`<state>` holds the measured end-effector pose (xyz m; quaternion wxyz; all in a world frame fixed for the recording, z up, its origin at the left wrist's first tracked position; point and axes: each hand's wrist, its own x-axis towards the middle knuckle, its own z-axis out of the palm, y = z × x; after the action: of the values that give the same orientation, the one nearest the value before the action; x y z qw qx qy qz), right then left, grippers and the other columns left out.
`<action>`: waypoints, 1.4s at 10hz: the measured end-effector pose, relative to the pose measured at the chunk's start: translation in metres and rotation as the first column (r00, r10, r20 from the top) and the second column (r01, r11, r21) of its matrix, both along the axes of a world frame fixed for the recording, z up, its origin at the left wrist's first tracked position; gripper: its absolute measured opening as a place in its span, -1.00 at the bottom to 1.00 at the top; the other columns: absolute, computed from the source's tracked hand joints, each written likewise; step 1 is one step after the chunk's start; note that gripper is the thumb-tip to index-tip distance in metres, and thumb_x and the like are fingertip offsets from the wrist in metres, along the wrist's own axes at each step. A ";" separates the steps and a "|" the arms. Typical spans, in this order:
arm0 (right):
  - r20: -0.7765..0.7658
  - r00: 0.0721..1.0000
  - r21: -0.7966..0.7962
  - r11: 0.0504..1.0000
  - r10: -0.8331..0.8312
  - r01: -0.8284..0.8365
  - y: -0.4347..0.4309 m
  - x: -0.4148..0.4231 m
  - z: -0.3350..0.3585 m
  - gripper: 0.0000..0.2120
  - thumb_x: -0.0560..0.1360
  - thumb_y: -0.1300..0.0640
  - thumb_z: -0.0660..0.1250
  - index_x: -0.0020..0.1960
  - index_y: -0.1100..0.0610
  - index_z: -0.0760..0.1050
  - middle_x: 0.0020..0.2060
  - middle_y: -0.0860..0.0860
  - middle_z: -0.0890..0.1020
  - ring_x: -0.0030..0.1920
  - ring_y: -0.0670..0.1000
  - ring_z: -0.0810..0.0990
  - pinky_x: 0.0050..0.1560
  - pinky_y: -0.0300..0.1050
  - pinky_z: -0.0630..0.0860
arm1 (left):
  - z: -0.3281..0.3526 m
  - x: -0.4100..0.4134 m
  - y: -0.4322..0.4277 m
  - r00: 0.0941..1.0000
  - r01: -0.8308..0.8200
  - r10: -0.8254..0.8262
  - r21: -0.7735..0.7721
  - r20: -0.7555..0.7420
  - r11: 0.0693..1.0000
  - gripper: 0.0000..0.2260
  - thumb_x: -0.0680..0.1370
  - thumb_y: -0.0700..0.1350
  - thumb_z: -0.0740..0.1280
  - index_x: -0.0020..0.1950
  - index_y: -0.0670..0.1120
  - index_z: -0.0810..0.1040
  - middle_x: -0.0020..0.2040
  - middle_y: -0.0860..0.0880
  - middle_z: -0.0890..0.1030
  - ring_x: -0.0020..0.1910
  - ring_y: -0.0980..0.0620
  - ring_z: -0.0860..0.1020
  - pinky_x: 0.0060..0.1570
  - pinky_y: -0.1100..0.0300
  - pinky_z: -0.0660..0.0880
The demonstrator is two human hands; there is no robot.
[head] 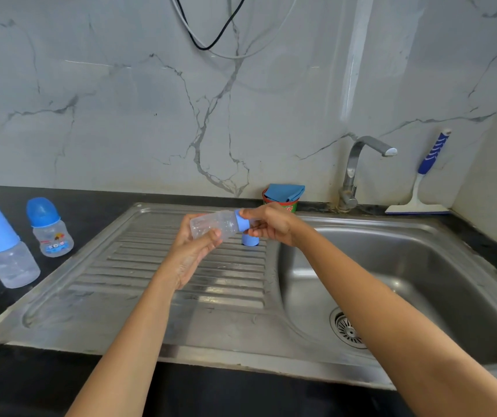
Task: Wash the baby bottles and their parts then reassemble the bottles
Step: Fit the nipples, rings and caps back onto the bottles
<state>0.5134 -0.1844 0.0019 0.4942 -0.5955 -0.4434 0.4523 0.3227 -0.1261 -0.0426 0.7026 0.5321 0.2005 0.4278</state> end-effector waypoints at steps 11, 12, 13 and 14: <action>0.569 0.799 -0.401 0.783 -0.195 0.476 -0.108 0.119 -0.080 -0.80 0.47 0.13 0.41 0.02 0.23 0.55 -0.05 0.14 0.60 -0.08 0.08 0.64 -0.09 -0.10 0.55 | 0.021 0.064 -0.052 0.997 -0.067 0.077 -0.420 0.007 0.905 -0.64 0.53 -0.09 0.39 0.28 -0.15 0.45 0.26 -0.17 0.54 0.15 -0.04 0.56 -0.11 0.18 0.59; 0.674 0.688 -0.286 0.763 -0.271 0.580 -0.119 0.112 -0.100 -0.87 0.41 0.13 0.42 -0.17 0.20 0.55 -0.29 0.13 0.64 -0.30 -0.02 0.64 -0.17 -0.19 0.58 | 0.015 0.067 -0.057 0.997 -0.076 0.058 -0.438 -0.055 0.896 -0.64 0.50 -0.13 0.42 0.25 -0.16 0.46 0.24 -0.19 0.54 0.17 -0.08 0.56 -0.12 0.15 0.57; 0.110 0.799 -0.082 0.795 -0.592 0.601 -0.102 0.103 -0.070 -0.84 0.46 0.16 0.43 -0.06 0.21 0.48 -0.14 0.16 0.56 -0.35 0.01 0.55 -0.25 -0.10 0.61 | 0.015 0.067 -0.058 0.998 -0.056 0.038 -0.451 -0.050 0.891 -0.67 0.49 -0.11 0.43 0.20 -0.15 0.48 0.23 -0.20 0.54 0.15 -0.08 0.57 -0.07 0.13 0.57; -0.255 0.856 0.012 0.883 -0.451 0.469 -0.084 0.085 -0.027 -0.86 0.55 0.22 0.33 0.08 0.19 0.42 -0.11 0.13 0.53 -0.28 0.01 0.54 -0.36 -0.22 0.59 | 0.020 0.064 -0.055 0.999 -0.053 0.051 -0.470 -0.017 0.881 -0.71 0.51 -0.09 0.42 0.17 -0.15 0.48 0.23 -0.21 0.53 0.16 -0.08 0.56 0.03 0.11 0.54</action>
<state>0.5986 -0.2682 -0.0253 0.6602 -0.6052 -0.2403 0.3744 0.3869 -0.1813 -0.0229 0.7986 0.3411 0.3138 0.3838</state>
